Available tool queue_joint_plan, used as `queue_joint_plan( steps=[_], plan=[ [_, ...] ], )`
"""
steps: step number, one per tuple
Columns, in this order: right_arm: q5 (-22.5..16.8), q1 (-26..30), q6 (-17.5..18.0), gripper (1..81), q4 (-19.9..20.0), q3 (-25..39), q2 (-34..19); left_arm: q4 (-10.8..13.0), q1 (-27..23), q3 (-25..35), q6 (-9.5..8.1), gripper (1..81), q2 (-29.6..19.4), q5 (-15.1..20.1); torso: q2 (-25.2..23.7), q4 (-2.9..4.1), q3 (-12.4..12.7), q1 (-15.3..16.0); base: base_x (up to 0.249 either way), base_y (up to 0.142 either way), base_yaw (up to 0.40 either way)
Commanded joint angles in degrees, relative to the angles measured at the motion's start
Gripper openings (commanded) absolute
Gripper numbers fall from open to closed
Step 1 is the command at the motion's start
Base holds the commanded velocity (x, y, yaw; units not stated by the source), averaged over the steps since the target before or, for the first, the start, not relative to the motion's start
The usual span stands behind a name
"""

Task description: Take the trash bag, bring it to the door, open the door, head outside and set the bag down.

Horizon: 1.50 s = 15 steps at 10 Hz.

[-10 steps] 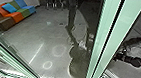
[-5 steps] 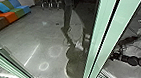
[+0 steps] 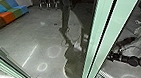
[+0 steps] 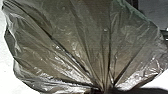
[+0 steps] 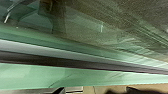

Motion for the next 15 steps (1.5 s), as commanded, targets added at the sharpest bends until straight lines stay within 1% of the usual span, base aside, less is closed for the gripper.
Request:
queue_joint_plan(
  steps=[1, 4, 6, 8, 12, 13, 15],
  plan=[
    [-5.68, 8.72, 1.79, 81.1, 2.71, -3.36, -5.54, -0.12, -0.46, 0.33, 0.36, 1.0, -0.31, 5.52, 0.0, 0.0, 0.0, 0.0, 0.0, 0.0, 0.0],
    [-5.68, 10.92, 1.79, 81.1, 0.08, -3.8, -5.36, -0.12, -0.46, 0.33, 0.36, 1.0, -0.39, 5.61, 0.0, -0.02, -0.02, 0.0, 0.0, 0.0, 0.0],
    [-5.68, 12.42, 1.79, 81.1, -0.63, -3.62, -5.45, -0.12, -0.46, 0.33, 0.36, 1.0, -0.31, 5.61, 0.0, -0.02, -0.05, 0.0, 0.0, 0.0, 0.0],
    [-5.68, 14.78, 1.79, 81.1, -0.8, -3.79, -5.45, -0.29, -0.46, 0.33, 0.36, 1.0, -0.31, 5.61, 0.0, -0.02, -0.05, 0.0, 0.0, 0.0, 0.0],
    [-6.2, 18.92, 1.79, 81.1, -0.89, -1.87, -7.03, -0.47, -0.38, 0.33, 0.36, 1.0, -0.22, 5.61, 0.02, -0.02, -0.09, 0.0, 0.0, 0.0, 0.0],
    [-7.34, 19.97, 1.79, 81.1, -0.89, -1.61, -7.29, -0.47, -0.38, 0.33, 0.36, 1.0, -0.31, 5.61, 0.02, -0.02, -0.09, 0.0, 0.0, 0.0, 0.0],
    [-7.7, 21.65, 1.79, 81.1, -0.97, -0.2, -8.09, -0.47, -0.38, 0.33, 0.36, 1.0, -0.13, 5.61, 0.02, -0.02, -0.11, 0.0, 0.0, 0.0, 0.0]
  ],
)
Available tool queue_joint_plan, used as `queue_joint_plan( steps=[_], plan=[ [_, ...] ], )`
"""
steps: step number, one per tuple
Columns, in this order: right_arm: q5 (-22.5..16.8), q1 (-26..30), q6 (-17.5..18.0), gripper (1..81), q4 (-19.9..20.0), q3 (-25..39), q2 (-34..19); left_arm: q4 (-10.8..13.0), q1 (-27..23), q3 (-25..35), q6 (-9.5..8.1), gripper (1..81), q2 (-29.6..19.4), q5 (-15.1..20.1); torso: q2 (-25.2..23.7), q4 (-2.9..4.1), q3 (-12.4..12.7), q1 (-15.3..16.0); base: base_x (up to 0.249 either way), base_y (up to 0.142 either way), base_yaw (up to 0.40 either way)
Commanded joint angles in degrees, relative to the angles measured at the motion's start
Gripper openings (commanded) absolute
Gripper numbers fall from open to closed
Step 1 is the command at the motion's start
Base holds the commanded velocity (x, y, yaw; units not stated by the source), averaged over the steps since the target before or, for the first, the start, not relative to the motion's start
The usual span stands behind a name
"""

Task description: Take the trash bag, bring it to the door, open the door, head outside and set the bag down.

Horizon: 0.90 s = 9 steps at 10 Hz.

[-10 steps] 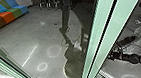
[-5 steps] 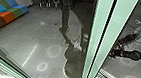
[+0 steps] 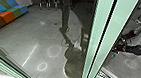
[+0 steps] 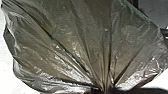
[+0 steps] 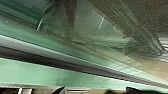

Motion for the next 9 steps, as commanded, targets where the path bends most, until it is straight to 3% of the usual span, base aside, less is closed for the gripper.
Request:
queue_joint_plan(
  steps=[1, 3, 9],
  plan=[
    [2.31, 11.67, 1.72, 81.1, 0.98, -1.0, -4.4, -0.53, -0.44, 0.3, 0.31, 1.0, -0.17, 5.25, 0.0, 0.0, 0.0, 0.0, 0.0, 0.0, 0.0],
    [1.53, 13.24, 1.64, 81.1, 0.81, 0.39, -5.88, -0.53, -0.36, 0.3, 0.31, 1.0, -0.17, 5.25, 0.02, 0.0, -0.02, 0.02, 0.0, 0.0, 0.0],
    [-6.55, 21.06, 1.55, 81.1, -0.69, 4.18, -8.88, -0.36, -0.44, 0.3, 0.31, 1.0, 0.36, 5.25, 0.09, 0.0, -0.05, 0.07, 0.0, 0.0, 0.0]
  ],
)
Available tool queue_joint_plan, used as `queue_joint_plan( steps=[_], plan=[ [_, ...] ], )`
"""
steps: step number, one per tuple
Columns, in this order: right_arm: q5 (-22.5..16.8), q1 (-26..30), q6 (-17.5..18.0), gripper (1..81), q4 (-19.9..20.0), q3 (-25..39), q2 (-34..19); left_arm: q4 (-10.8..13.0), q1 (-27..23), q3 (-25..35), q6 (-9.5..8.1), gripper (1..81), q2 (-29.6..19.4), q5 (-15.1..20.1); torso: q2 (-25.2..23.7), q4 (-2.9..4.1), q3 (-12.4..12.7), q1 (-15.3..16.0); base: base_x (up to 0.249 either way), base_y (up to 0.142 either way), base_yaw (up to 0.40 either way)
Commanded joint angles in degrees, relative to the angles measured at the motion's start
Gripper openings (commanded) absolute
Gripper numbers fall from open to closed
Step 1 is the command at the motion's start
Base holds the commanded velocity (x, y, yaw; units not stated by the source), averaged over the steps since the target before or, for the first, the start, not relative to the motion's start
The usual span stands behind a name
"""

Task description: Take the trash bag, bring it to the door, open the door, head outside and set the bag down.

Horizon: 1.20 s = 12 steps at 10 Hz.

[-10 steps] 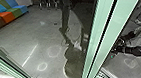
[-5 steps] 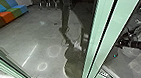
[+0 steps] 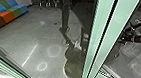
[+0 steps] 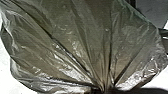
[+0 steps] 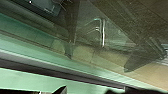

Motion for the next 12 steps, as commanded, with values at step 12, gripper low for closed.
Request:
queue_joint_plan(
  steps=[12],
  plan=[
    [-9.32, 17.92, -1.8, 81.1, -5.11, 2.75, -6.27, -0.36, -0.44, 0.81, 0.49, 1.0, -0.45, 5.16, 0.02, -6.34, 0.92, 0.02, 0.0, 0.0, 0.0]
  ],
)
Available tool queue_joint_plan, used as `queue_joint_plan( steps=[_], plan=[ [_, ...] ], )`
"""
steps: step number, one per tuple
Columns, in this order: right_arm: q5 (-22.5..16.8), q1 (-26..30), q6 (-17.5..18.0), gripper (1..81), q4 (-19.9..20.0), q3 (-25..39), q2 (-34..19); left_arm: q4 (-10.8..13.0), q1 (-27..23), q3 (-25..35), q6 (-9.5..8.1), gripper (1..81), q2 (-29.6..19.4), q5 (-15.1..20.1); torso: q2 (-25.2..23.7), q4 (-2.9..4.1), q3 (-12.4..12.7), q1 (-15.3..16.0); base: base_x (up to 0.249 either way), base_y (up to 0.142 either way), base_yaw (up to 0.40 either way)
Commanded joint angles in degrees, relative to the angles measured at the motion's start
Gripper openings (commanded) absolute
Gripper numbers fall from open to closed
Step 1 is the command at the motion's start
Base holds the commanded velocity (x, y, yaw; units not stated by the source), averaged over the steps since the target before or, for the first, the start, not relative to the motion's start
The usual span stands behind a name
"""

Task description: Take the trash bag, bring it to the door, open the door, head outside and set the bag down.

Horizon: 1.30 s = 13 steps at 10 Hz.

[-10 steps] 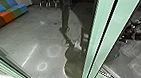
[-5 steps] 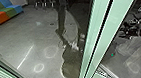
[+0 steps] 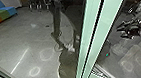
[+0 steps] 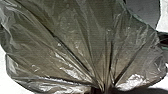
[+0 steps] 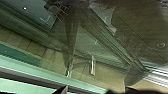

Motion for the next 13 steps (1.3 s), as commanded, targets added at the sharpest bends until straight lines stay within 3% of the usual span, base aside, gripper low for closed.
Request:
queue_joint_plan(
  steps=[1, 4, 8, 13],
  plan=[
    [-1.91, 11.09, -1.56, 81.1, -5.9, -3.01, -1.69, -0.44, -0.51, 0.5, 0.33, 1.0, -0.45, 5.02, 0.0, 0.0, 0.0, 0.0, 0.0, 0.0, 0.0],
    [-8.32, 14.42, -7.88, 81.1, -6.34, -8.18, -0.2, -0.44, -0.43, 0.5, 0.24, 1.0, -0.36, 5.02, 0.0, -0.02, -0.04, 0.0, 0.0, 0.0, 0.0],
    [-9.65, 15.13, -11.92, 81.1, -5.9, -13.46, 2.09, -0.62, -0.51, 0.5, 0.07, 1.0, -0.28, 5.11, 0.0, -0.02, -0.04, -0.02, 0.0, 0.0, 0.0],
    [-11.84, 17.95, -14.29, 81.1, -5.81, -14.43, 3.06, -0.62, -0.51, 0.5, 0.07, 1.0, -0.01, 5.11, 0.0, -0.05, -0.04, 0.0, 0.0, 0.0, 0.0]
  ],
)
